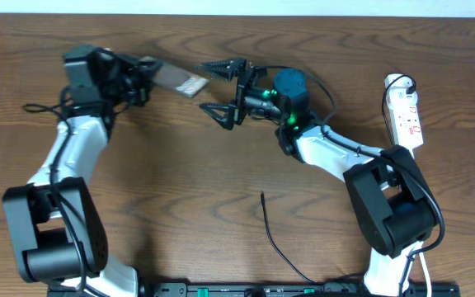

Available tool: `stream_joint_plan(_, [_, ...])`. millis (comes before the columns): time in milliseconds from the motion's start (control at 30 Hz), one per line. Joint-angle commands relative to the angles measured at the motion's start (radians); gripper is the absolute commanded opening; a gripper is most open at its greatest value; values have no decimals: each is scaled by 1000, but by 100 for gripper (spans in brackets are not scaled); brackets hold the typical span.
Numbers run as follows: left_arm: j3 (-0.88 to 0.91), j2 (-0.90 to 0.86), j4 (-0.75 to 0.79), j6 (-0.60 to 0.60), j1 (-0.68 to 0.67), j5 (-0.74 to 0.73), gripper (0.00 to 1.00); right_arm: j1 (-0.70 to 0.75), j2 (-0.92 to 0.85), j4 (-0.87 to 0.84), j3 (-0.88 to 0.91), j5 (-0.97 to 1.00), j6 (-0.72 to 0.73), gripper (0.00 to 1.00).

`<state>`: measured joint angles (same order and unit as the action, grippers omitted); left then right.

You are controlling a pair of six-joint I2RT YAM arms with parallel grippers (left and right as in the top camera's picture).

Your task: Plug charger to phone and switch on socket

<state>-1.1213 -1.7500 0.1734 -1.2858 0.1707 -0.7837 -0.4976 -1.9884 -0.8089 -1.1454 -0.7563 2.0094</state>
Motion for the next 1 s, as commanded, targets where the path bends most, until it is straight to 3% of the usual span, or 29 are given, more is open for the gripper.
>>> stream_joint_plan(0, [-2,22,26,165,75,-217,8,21,12,-2,-14,-40,-123,99])
stream_joint_plan(333, [-2,22,128,552,144,-764,8,11,12,-22,-14,-106,-606,99])
stream_joint_plan(467, [-1,22,128,642,144,-790,7,5,12,-90,-14,-232,-788,99])
stream_joint_plan(733, [-1,22,128,691,144,-790,8,53,38,-109,-74,-376,-815,99])
stream_joint_plan(867, [-1,22,128,691,144,-789,8,72,38,102,-199,-430,-925,99])
stream_joint_plan(967, [-1,22,128,691,144,-789,8,79,38,473,-327,-393,-1146,99])
